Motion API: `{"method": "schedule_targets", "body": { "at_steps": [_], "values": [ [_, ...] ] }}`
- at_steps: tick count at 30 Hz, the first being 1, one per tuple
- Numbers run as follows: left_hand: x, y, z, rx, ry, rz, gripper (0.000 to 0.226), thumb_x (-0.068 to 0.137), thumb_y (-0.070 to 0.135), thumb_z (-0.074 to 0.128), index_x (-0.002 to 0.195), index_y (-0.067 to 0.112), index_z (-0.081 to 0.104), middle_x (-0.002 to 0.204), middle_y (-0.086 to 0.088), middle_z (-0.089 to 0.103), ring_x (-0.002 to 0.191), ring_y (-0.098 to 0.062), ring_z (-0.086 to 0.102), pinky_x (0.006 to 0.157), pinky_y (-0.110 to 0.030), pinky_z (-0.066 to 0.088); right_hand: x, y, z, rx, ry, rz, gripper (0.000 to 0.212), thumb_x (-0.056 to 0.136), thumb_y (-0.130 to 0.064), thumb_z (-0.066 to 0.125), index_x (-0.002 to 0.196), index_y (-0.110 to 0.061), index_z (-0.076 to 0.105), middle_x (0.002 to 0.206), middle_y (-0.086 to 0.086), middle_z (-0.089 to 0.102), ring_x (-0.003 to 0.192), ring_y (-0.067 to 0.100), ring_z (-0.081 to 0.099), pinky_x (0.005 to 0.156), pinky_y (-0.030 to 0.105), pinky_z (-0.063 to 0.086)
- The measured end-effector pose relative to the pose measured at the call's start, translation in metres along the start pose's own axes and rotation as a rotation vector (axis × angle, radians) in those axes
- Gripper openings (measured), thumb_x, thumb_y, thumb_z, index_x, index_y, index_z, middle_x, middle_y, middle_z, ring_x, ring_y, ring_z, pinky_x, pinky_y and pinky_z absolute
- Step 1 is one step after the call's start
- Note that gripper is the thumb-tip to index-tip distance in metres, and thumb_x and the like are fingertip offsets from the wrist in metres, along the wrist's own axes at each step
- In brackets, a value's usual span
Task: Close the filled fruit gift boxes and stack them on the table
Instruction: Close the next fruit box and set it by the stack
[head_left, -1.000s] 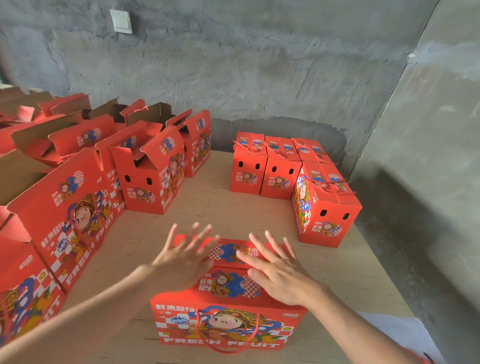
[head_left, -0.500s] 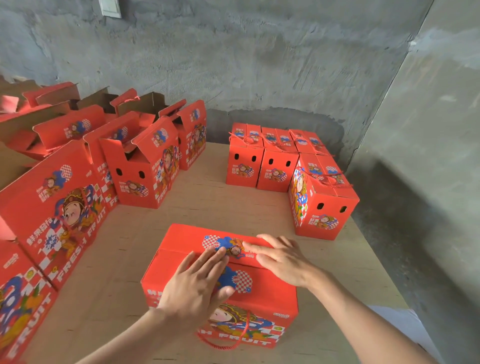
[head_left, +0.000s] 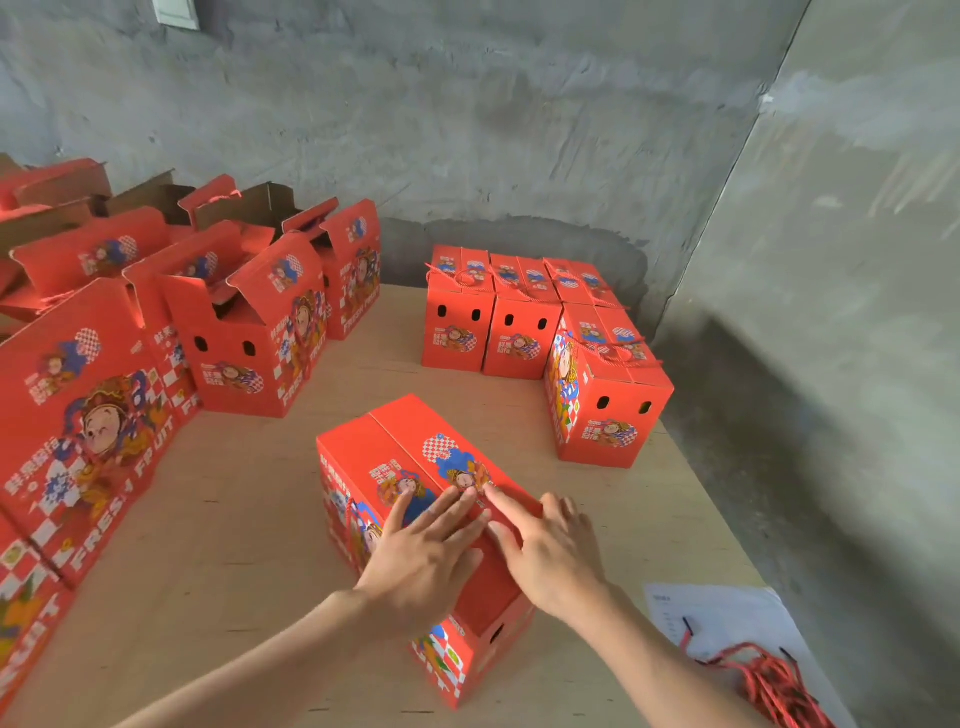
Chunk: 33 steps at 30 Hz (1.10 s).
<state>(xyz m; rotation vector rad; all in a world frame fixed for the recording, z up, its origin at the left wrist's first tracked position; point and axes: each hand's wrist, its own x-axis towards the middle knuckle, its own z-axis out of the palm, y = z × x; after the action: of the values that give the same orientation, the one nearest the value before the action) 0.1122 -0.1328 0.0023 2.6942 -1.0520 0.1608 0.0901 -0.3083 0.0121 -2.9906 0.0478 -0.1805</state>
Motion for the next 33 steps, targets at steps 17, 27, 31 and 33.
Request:
{"method": "schedule_targets", "body": {
  "at_steps": [17,27,31,33],
  "values": [
    [-0.031,-0.015,0.011,-0.686,0.437,-0.826,0.045,0.097,0.031,0.043,0.061,0.006,0.049,0.06,-0.001,0.053,0.061,-0.025,0.048,0.06,-0.036,0.038,-0.013,0.021,-0.011,0.984,-0.469,0.569,0.06,0.088,-0.069,0.033,0.111,-0.024,0.065,0.108,-0.01,0.063,0.108,0.014,0.055,0.089,0.029,0.034],
    [-0.007,-0.007,0.003,-1.634,0.426,-1.407,0.033,0.088,0.018,0.064,0.06,0.007,0.052,0.043,-0.002,0.05,0.041,-0.015,0.045,0.04,-0.02,0.039,0.051,-0.013,-0.019,1.175,-0.036,0.608,0.025,0.089,-0.008,0.062,0.103,0.013,0.062,0.1,0.017,0.064,0.095,0.028,0.06,0.082,0.038,0.048],
    [0.01,-0.014,-0.024,-1.538,0.523,-1.234,0.03,0.091,0.009,0.054,0.061,0.007,0.055,0.051,-0.003,0.049,0.043,-0.014,0.04,0.038,-0.018,0.033,0.055,-0.029,-0.049,1.097,0.025,0.416,0.022,0.093,-0.012,0.057,0.093,0.008,0.064,0.077,0.007,0.057,0.074,0.017,0.051,0.062,0.026,0.038],
    [0.019,-0.017,-0.05,-1.333,0.552,-1.017,0.028,0.092,0.012,0.052,0.065,0.01,0.06,0.054,0.001,0.048,0.047,-0.011,0.039,0.04,-0.02,0.031,0.054,-0.041,-0.073,1.267,-0.037,0.276,0.015,0.093,-0.004,0.052,0.098,0.005,0.063,0.074,0.007,0.066,0.064,0.015,0.061,0.06,0.019,0.048]
  ]
}}
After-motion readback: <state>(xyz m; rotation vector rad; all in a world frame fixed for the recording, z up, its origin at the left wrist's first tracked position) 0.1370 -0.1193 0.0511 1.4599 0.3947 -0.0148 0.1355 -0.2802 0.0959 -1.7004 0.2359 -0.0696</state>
